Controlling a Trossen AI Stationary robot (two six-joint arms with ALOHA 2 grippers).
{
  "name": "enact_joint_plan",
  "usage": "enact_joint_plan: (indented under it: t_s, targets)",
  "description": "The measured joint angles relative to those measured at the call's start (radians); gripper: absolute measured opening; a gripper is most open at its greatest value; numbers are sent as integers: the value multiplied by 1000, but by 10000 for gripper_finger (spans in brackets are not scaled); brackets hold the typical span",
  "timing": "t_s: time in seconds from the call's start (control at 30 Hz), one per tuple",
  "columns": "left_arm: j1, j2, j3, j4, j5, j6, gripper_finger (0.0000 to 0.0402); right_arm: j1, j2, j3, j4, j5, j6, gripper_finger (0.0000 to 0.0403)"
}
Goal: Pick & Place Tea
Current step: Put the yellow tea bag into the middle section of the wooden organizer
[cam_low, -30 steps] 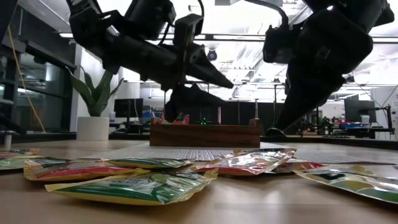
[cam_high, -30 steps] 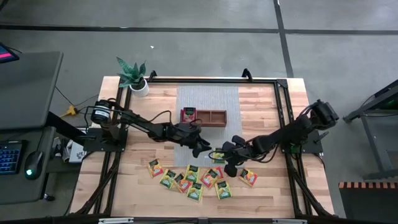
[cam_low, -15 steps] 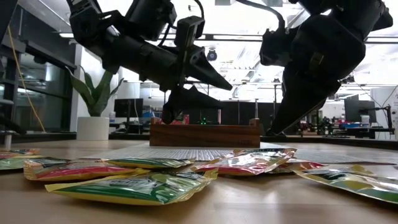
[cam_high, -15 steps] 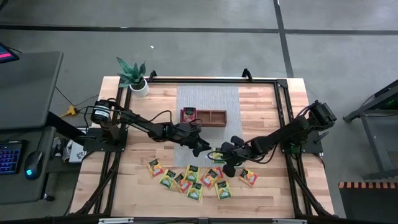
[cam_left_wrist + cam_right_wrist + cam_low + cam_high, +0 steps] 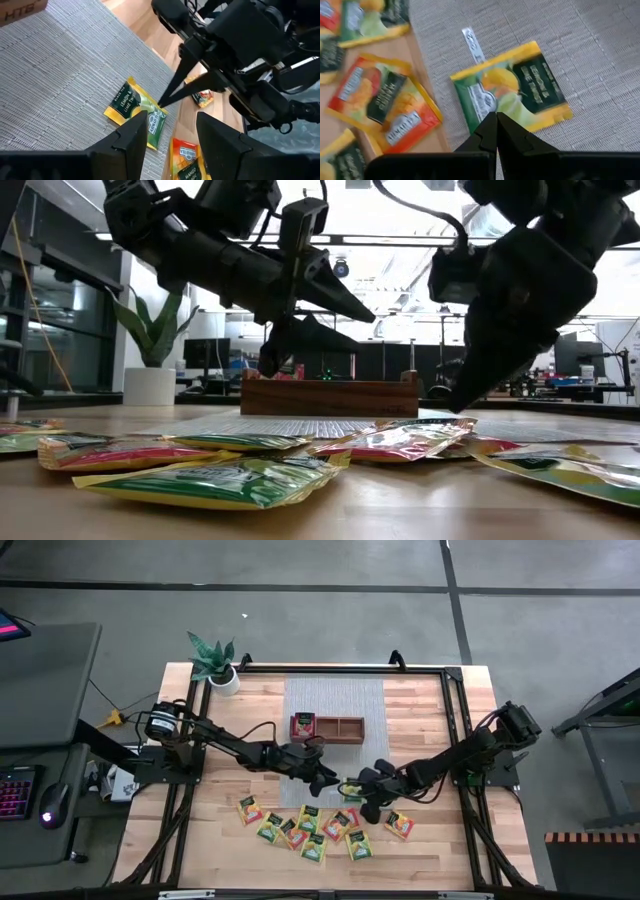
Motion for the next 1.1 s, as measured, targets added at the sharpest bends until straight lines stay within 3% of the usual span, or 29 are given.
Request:
enact_joint_plan:
  t_s: [0.27,0.57,0.67,1.1]
  targets:
    - [2,69,72,1,25,-10,167,0,0,0,43,5,10,0]
    - [2,116,157,-140,47,7,167,9,4,-2,47,8,19,0]
    - [2,136,191,-101,51,15,167,10,19,-2,53,2,22,0]
    - [2,173,185,-172,62,-41,167,22,104,1,110,-24,68,0]
